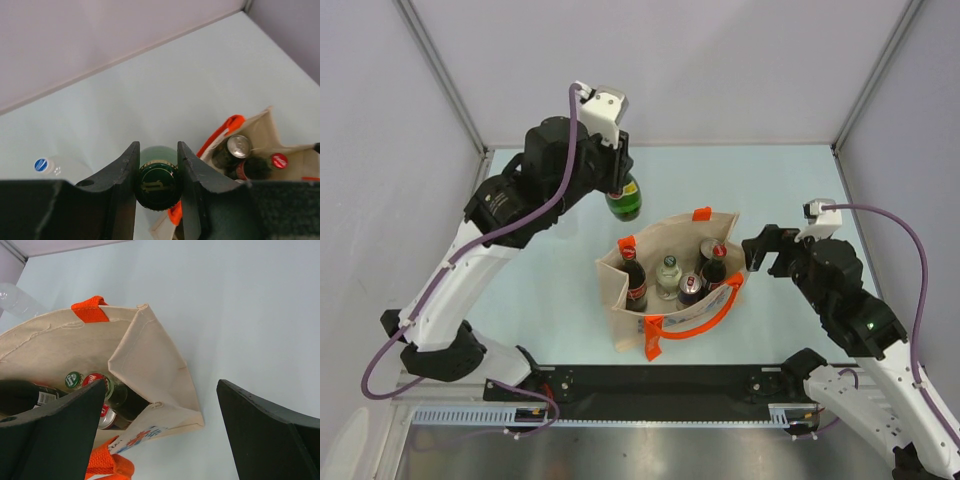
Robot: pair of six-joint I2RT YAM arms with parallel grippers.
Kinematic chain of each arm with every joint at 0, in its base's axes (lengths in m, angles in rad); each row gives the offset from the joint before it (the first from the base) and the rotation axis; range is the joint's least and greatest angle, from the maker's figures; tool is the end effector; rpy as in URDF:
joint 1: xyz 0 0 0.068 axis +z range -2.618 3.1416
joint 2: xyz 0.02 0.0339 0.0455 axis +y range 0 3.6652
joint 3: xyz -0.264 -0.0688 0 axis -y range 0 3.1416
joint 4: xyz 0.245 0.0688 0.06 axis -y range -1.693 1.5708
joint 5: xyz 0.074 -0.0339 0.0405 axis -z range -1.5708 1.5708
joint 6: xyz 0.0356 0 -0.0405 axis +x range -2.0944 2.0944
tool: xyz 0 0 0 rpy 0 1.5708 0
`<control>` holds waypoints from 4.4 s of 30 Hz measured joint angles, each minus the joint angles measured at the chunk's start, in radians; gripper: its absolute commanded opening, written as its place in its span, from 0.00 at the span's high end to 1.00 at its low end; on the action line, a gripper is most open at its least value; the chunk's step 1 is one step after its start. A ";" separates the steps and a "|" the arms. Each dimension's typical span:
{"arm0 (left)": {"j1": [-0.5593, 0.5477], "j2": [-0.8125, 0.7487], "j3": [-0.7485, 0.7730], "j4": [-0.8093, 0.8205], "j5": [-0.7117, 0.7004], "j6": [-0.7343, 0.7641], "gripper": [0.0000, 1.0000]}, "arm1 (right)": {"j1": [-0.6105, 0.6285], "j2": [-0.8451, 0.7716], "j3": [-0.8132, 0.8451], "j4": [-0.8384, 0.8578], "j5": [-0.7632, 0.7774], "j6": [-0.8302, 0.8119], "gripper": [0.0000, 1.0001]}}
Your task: Place the beverage into the canvas bag
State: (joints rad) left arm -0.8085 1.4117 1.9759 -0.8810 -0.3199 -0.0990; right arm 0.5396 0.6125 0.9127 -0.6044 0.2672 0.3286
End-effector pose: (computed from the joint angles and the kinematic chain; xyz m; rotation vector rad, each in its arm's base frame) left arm 0.1846 -0.1771 0.5223 0.4448 1.8304 -0.3229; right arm 0.1109 0.0555 0.3626 -0.0134 1.8785 0.3493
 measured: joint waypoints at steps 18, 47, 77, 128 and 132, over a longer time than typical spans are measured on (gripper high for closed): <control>-0.208 0.014 0.037 0.043 0.124 0.016 1.00 | 0.000 -0.023 0.000 -0.005 0.016 -0.019 0.00; -0.270 0.043 -0.449 0.384 0.196 0.003 1.00 | 0.000 -0.060 0.000 -0.028 0.024 -0.027 0.00; -0.271 -0.071 -0.599 0.413 0.174 -0.063 1.00 | 0.000 -0.063 0.000 -0.031 0.031 -0.026 0.00; -0.306 -0.112 -0.912 0.578 0.245 -0.088 0.58 | 0.000 -0.063 -0.016 -0.031 0.020 -0.008 0.00; -0.307 -0.123 -0.912 0.625 0.244 -0.096 0.52 | 0.000 -0.063 -0.016 -0.031 0.020 -0.008 0.00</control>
State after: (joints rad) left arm -1.1152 1.2884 1.0641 -0.2558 -0.0757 -0.1951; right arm 0.5396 0.5495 0.8970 -0.6357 0.2871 0.3210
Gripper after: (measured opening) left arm 0.438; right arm 0.995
